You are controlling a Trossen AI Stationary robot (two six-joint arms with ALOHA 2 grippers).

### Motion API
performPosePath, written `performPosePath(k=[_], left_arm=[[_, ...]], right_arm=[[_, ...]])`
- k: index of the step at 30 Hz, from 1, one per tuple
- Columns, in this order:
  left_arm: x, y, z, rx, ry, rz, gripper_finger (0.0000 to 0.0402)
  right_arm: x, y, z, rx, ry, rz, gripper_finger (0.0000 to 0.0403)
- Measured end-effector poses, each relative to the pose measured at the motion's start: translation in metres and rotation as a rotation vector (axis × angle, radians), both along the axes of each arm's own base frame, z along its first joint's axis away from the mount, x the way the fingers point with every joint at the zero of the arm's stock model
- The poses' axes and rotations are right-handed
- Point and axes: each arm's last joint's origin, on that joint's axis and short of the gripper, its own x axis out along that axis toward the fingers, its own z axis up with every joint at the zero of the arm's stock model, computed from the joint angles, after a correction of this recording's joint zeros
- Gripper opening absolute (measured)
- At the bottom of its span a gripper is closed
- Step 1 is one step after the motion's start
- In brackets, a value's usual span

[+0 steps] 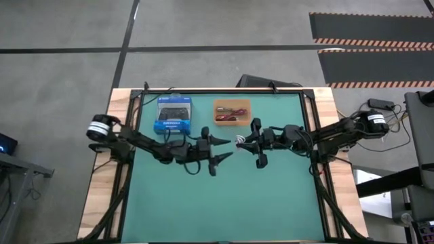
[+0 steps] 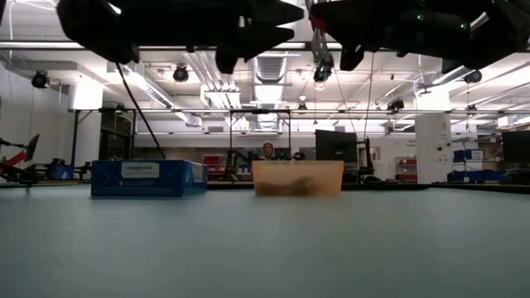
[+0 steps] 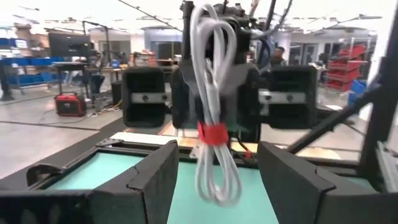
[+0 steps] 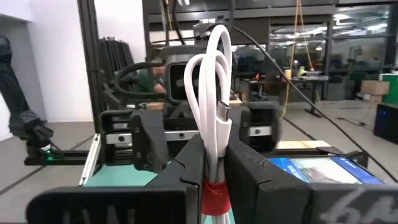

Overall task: Pick and place USB-C Cables
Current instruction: Put the white charger cable into the orange bin

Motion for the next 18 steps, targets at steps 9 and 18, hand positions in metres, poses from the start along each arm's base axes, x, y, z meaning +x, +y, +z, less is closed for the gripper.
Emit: performPosePath(k=[9,18], left_arm=[[0.024,0.0,0.006,-0.003,-0.033,0.0,0.0203],[0.041,-0.002,0.004,0.003,-0.035,-0.03,0.0174]], right_arm=[[0.0,0.001,0.001,-0.031,-0.009,0.024,0.0034],[0.0,0.003,0.002,-0.059,-0.023,0.044,0.0034]])
